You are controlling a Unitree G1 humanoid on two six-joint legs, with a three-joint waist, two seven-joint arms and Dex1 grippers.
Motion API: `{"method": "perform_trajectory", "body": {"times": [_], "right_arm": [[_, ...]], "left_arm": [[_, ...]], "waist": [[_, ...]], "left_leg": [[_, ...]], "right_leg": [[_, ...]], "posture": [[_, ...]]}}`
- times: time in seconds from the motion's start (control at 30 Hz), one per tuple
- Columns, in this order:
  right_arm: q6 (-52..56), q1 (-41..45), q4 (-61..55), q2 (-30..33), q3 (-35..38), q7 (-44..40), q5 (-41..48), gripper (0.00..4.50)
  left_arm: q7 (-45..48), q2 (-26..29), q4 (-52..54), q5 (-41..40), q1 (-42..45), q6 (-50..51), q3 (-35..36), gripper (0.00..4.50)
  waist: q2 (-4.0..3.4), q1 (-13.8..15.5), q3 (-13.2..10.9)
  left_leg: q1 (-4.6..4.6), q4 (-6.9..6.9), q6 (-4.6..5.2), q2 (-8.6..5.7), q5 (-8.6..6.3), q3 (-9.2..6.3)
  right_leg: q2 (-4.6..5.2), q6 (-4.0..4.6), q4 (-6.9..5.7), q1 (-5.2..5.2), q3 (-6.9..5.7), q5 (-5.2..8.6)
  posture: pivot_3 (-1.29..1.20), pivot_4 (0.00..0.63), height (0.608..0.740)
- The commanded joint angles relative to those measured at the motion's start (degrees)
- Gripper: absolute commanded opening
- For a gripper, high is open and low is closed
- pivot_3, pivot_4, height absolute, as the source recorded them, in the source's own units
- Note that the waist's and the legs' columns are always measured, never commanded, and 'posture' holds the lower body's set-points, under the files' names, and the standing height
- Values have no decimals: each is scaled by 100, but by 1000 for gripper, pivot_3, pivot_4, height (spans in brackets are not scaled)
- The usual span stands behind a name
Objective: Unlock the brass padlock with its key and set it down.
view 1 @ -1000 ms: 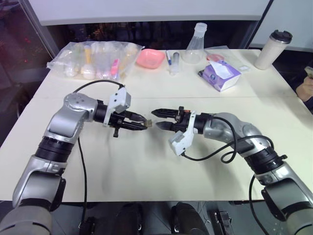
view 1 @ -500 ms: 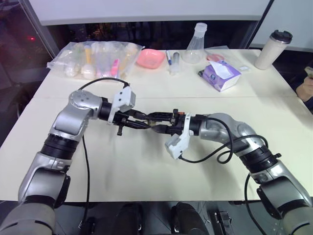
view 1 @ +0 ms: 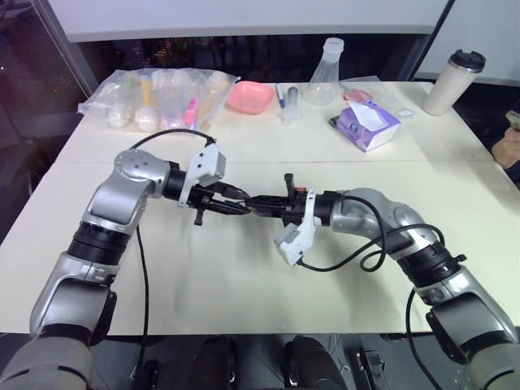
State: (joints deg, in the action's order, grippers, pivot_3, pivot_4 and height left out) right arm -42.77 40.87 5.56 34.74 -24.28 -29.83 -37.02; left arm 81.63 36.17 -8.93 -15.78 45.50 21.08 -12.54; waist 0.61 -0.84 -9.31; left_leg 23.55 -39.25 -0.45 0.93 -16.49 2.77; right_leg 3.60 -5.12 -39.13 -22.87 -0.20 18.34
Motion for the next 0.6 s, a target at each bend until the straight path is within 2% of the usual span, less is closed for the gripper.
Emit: {"method": "perform_trajectory", "body": {"times": [0.03, 0.07, 0.1, 0.27, 0.3, 0.6], "right_arm": [[33, 102, -109, -43, 132, 50, 138, 3], [34, 101, -106, -42, 134, 51, 137, 0], [45, 107, -101, -49, 136, 47, 136, 0], [62, 126, -54, -35, 146, 70, 121, 0], [61, 129, -43, -28, 149, 76, 117, 0], [107, 106, -54, -15, 173, 88, 132, 0]], "left_arm": [[137, 138, 211, -158, 77, 145, 108, 1275], [143, 157, 224, -178, 76, 204, 114, 1816], [129, 178, 223, -196, 86, 286, 129, 2089], [162, 323, 287, -272, 56, 357, 217, 4207], [153, 354, 301, -277, 38, 354, 245, 4482], [-86, 607, 235, -371, -40, 266, 669, 4482]], "waist": [[0, -1, 0], [0, -4, 0], [0, -4, 0], [0, 0, 0], [0, 1, 0], [0, -6, 0]], "left_leg": [[0, 0, 0, 0, 0, 0], [0, 0, 0, 0, 0, 0], [0, 0, 0, 0, 0, 0], [0, 0, 0, 0, 0, 0], [0, 0, 0, 0, 0, 0], [0, 0, 0, 1, 0, 0]], "right_leg": [[0, 0, 0, 0, 0, 0], [0, 0, 0, 0, 0, 0], [0, 0, 0, 0, 0, 0], [1, 0, 0, 0, 0, 0], [0, 0, 0, 0, 0, 0], [2, 0, 0, -1, 0, 0]], "posture": [[0, 150, 715], [0, 150, 715], [0, 150, 715], [0, 150, 715], [0, 150, 715], [0, 150, 715]]}}
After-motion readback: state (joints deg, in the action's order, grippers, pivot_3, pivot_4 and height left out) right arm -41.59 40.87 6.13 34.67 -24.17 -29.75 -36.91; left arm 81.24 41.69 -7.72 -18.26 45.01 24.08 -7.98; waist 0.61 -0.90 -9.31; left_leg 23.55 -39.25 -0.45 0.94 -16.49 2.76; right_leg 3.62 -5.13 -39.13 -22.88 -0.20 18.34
